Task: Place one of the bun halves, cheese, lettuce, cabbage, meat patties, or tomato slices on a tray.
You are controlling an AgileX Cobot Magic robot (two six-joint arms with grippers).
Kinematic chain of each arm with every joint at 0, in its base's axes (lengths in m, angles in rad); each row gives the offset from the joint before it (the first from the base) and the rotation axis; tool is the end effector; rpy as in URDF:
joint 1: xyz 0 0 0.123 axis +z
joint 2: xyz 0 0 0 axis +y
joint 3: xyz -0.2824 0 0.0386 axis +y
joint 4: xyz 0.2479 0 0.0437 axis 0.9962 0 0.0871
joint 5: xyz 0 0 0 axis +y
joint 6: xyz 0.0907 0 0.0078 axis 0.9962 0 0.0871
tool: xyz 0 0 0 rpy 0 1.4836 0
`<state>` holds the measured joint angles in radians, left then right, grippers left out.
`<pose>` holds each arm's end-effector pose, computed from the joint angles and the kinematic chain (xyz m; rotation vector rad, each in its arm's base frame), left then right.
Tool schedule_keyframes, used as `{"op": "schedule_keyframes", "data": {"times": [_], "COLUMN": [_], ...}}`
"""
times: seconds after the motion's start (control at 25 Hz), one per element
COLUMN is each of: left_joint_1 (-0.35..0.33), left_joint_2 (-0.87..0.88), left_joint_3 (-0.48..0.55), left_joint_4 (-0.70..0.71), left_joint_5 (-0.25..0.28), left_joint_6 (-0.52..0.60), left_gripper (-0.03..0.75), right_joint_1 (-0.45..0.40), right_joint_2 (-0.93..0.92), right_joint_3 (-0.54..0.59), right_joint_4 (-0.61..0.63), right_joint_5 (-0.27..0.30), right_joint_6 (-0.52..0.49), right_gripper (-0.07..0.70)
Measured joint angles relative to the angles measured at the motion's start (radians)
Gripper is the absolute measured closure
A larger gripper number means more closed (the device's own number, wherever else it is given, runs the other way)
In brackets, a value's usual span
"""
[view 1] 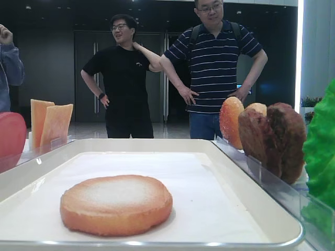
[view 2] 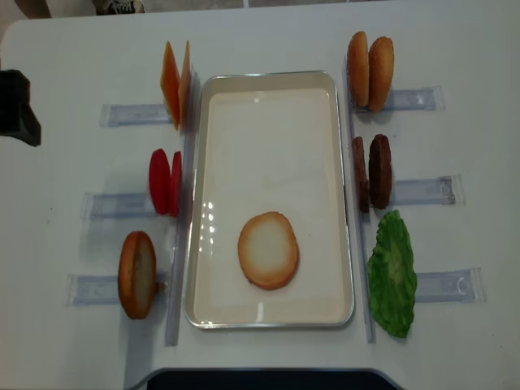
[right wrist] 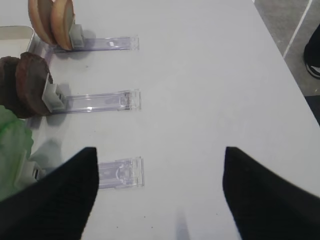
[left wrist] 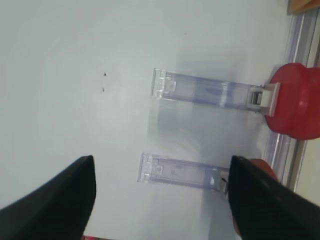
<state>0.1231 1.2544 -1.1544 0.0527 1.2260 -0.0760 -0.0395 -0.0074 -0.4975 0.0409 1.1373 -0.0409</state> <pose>0.2271 0.0326 0.3361 -0.2660 2.7971 0.0850 -0.0090 0.0037 0.2704 -0.0054 2.1153 0.0016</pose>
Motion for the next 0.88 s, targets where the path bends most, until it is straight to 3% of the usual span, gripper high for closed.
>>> {"op": "schedule_keyframes", "data": {"times": [0.88], "left_joint_1": [0.0], "left_joint_2": [-0.553], "left_joint_3": [0.453], "left_joint_4": [-0.026], "left_joint_5": [0.013], "left_joint_6": [0.062], "left_gripper": [0.086], "right_joint_1": [0.0], "right_joint_2": [0.0], "right_joint_3": [0.0], "right_joint_4": [0.0], "right_joint_5": [0.0], "right_joint_6": [0.0], "right_gripper": [0.108]}}
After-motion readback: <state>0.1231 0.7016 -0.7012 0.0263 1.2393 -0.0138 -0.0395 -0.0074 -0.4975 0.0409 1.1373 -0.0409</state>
